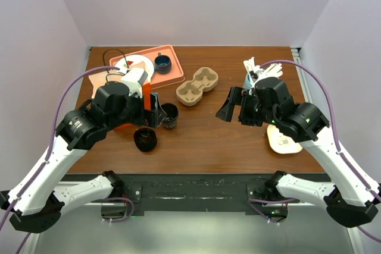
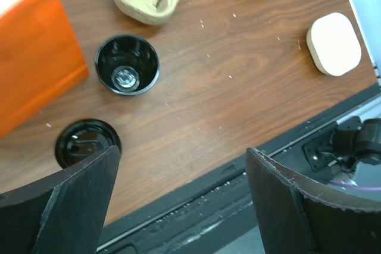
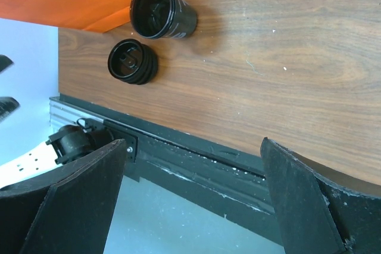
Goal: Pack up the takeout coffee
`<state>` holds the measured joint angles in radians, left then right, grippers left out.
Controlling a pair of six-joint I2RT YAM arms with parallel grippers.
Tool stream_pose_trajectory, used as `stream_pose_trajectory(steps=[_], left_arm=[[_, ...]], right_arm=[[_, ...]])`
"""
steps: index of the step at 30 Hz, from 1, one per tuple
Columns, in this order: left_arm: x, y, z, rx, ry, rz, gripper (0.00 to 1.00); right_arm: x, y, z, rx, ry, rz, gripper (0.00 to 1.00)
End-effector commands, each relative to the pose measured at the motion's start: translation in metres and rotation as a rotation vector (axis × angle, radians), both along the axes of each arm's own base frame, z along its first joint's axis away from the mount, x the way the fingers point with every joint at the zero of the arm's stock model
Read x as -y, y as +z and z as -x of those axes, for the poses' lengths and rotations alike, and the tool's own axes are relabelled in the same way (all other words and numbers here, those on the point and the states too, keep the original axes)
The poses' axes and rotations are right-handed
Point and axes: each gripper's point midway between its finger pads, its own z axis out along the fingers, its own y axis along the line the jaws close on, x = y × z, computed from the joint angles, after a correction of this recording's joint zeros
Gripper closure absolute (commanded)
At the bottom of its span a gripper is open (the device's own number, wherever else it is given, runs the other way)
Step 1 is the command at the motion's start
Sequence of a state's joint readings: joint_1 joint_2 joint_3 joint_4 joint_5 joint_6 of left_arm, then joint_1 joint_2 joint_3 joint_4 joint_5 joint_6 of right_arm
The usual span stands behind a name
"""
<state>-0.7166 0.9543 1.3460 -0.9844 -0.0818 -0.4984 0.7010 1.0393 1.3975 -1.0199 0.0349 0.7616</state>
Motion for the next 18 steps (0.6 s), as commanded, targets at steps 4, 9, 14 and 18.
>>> stream_pose_trajectory(steps=[4,9,14,18], left_arm=[[-0.005,0.016,-0.013,0.074,-0.013,-0.083,0.11],[0.013,0.016,-0.024,0.046,-0.064,-0.111,0.29],[0.042,-0.003,-0.040,-0.013,-0.116,-0.134,0.48],[0.061,-0.026,-0.054,-0.020,-0.144,-0.160,0.52]], right_arm=[[0.000,0.014,-0.002,0.032,-0.003,-0.019,0.01],[0.001,0.015,0.003,0.045,0.032,-0.010,0.02],[-0.002,0.025,0.004,0.112,0.053,-0.068,0.06],[-0.005,0.031,0.013,0.161,0.083,-0.152,0.08]])
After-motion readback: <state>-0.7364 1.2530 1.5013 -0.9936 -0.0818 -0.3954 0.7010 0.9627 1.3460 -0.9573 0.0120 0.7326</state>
